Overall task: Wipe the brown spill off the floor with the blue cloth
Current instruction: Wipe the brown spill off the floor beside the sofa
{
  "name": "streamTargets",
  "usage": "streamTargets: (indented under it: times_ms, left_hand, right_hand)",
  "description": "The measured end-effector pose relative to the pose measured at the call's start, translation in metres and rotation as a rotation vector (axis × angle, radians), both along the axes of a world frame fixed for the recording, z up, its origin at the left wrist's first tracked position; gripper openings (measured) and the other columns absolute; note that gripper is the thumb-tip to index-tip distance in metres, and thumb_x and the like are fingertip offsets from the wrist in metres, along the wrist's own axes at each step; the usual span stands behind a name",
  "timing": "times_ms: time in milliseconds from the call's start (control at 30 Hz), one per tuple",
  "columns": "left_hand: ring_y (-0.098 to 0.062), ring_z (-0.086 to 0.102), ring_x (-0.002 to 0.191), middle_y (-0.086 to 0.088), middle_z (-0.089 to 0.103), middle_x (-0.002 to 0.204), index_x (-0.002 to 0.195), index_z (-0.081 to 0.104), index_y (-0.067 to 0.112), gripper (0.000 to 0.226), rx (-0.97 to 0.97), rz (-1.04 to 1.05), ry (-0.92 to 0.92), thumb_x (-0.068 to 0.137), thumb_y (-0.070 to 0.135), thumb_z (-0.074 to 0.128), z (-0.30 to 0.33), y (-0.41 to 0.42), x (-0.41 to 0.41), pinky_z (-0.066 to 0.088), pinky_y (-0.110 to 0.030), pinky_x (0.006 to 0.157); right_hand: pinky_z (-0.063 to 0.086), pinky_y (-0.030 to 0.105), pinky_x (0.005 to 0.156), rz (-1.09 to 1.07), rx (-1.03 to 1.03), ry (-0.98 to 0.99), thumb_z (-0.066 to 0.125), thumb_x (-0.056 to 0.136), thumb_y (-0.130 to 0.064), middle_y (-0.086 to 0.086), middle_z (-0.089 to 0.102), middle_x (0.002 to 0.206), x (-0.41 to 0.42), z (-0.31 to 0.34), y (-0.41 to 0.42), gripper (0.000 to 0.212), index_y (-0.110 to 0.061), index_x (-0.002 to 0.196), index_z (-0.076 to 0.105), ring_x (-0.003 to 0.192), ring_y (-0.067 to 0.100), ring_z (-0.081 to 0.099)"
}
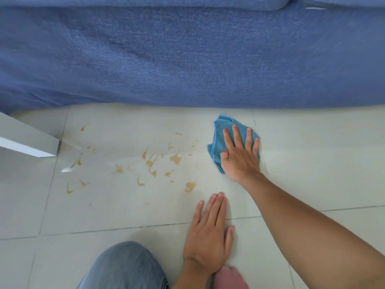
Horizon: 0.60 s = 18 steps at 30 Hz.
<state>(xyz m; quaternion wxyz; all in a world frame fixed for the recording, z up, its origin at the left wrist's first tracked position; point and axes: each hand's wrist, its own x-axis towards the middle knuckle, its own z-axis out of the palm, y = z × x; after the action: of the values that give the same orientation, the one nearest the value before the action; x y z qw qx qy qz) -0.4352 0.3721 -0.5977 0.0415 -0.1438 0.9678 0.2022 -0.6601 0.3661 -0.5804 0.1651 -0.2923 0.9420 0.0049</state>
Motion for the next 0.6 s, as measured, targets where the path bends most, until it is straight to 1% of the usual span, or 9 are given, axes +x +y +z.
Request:
streamTargets:
  times_ms: [67,133,200,233,267,367,467,533,600]
  left_hand:
    - [-0.017,0.018,0.155,-0.005,0.025,0.167,0.158,0.029,0.008,0.069,0.006,-0.006,-0.008,0.099,0.042,0.043,0.0,0.001,0.001,0.016,-0.045,0.121]
    - [-0.017,0.021,0.154,-0.005,0.028,0.165,0.157,0.031,0.007,0.07,0.002,0.001,-0.012,0.098,0.043,0.044,0.0,0.0,0.002,0.017,-0.045,0.12]
    - [-0.018,0.025,0.153,-0.006,0.032,0.164,0.155,0.035,0.006,0.071,-0.004,0.005,-0.003,0.096,0.044,0.047,0.001,-0.001,0.001,0.019,-0.045,0.119]
    - [-0.018,0.026,0.152,-0.006,0.032,0.164,0.155,0.036,0.006,0.071,-0.003,0.004,0.002,0.095,0.044,0.048,0.0,0.0,0.0,0.02,-0.045,0.119]
    - [-0.018,0.026,0.152,-0.006,0.032,0.164,0.155,0.036,0.006,0.072,-0.005,0.006,0.004,0.095,0.044,0.049,0.0,0.001,0.0,0.02,-0.045,0.119]
    - [-0.017,0.024,0.153,-0.004,0.028,0.166,0.156,0.034,0.008,0.074,-0.009,0.01,-0.005,0.094,0.045,0.049,0.001,0.002,0.001,0.019,-0.045,0.119]
    - [-0.017,0.024,0.153,-0.004,0.029,0.165,0.156,0.034,0.007,0.074,-0.01,0.012,-0.005,0.093,0.045,0.05,0.001,0.001,0.0,0.019,-0.045,0.119]
    - [-0.017,0.025,0.153,-0.004,0.029,0.165,0.155,0.035,0.007,0.075,-0.011,0.016,0.001,0.093,0.045,0.051,0.0,0.001,0.001,0.019,-0.044,0.119]
    - [-0.017,0.026,0.152,-0.004,0.03,0.165,0.155,0.036,0.008,0.075,-0.016,0.017,0.016,0.092,0.045,0.051,0.0,0.001,0.001,0.02,-0.044,0.119]
  right_hand:
    - [-0.01,0.055,0.123,0.098,-0.025,-0.011,0.018,0.094,-0.034,-0.004,-0.015,0.17,0.017,0.001,-0.005,0.07,-0.031,0.161,-0.003,0.153,0.034,-0.024]
    - [-0.006,0.054,0.125,0.2,-0.049,0.012,0.023,0.093,-0.033,-0.005,-0.007,0.171,0.034,0.0,0.011,0.071,-0.031,0.162,0.006,0.154,0.032,-0.02]
    - [0.0,0.052,0.126,0.214,-0.049,0.036,0.027,0.09,-0.032,-0.006,0.003,0.171,0.037,0.0,0.034,0.072,-0.031,0.162,0.014,0.156,0.03,-0.011]
    - [0.001,0.052,0.126,0.183,-0.04,0.041,0.026,0.089,-0.032,-0.007,0.005,0.171,0.03,0.0,0.042,0.073,-0.031,0.161,0.016,0.157,0.029,-0.009]
    - [0.001,0.051,0.126,0.134,-0.03,0.04,0.023,0.088,-0.034,-0.008,0.004,0.171,0.021,-0.001,0.045,0.074,-0.032,0.161,0.016,0.157,0.028,-0.008]
    - [-0.005,0.05,0.126,0.015,-0.016,0.036,0.016,0.089,-0.036,-0.008,-0.006,0.171,-0.002,-0.002,0.03,0.073,-0.033,0.161,0.005,0.156,0.029,-0.014]
    - [-0.009,0.053,0.124,0.007,-0.017,0.03,0.016,0.098,-0.04,-0.005,-0.013,0.17,-0.012,-0.002,0.004,0.066,-0.033,0.161,-0.002,0.154,0.032,-0.019]
    - [-0.013,0.053,0.123,0.015,-0.03,0.017,0.017,0.1,-0.049,-0.006,-0.014,0.17,-0.013,-0.002,-0.005,0.066,-0.033,0.161,-0.002,0.153,0.033,-0.022]
    - [-0.017,0.052,0.122,0.032,-0.034,0.021,0.016,0.099,-0.059,-0.006,-0.014,0.17,-0.012,-0.002,-0.012,0.069,-0.034,0.161,-0.002,0.153,0.033,-0.024]
